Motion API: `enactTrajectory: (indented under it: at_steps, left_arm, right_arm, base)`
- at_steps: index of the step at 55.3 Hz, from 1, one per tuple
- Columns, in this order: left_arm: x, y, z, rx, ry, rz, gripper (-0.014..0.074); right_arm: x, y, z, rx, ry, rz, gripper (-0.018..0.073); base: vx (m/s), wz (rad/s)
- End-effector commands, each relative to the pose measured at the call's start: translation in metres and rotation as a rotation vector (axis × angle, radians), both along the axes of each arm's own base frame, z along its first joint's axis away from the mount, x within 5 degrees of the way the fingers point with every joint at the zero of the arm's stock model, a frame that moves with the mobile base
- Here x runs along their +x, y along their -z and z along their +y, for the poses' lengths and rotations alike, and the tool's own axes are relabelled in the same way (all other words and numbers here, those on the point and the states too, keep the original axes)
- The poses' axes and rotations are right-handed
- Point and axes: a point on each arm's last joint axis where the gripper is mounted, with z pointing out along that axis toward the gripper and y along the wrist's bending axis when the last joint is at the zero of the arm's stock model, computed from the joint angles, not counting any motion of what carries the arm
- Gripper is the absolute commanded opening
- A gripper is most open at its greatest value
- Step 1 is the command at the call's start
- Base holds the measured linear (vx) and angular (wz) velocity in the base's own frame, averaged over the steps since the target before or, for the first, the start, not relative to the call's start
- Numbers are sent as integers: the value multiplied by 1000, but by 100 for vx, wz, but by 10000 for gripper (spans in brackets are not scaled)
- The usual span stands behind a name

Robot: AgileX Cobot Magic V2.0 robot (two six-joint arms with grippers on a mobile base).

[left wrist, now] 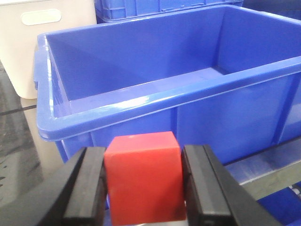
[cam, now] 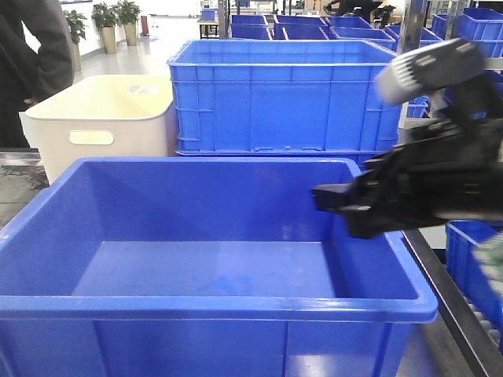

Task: Pick red and yellow blocks into blue bin

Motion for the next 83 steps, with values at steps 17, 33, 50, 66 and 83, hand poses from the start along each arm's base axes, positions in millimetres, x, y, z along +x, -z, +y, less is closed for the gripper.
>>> enactTrajectory:
  at_steps: [17, 33, 50, 66, 83]
  left_arm:
    - [2, -15, -1, -39, 5, -92, 282]
    - [2, -15, -1, -39, 5, -92, 282]
    - [2, -15, -1, -39, 5, -93, 282]
    - [2, -15, -1, -39, 5, -94, 282]
    - [13, -36, -5, -60, 5, -150, 282]
  right_arm:
    - [-73, 6, -28, 24, -15, -46, 510]
    - [-119, 65, -48, 8, -2, -25, 510]
    - [-150, 104, -60, 12, -3, -25, 510]
    - [-153, 104, -61, 32, 4, -26, 510]
    - [-153, 104, -61, 31, 4, -26, 510]
  base:
    - [0, 0]
    - [0, 0]
    - [0, 0]
    - [0, 0]
    - [0, 0]
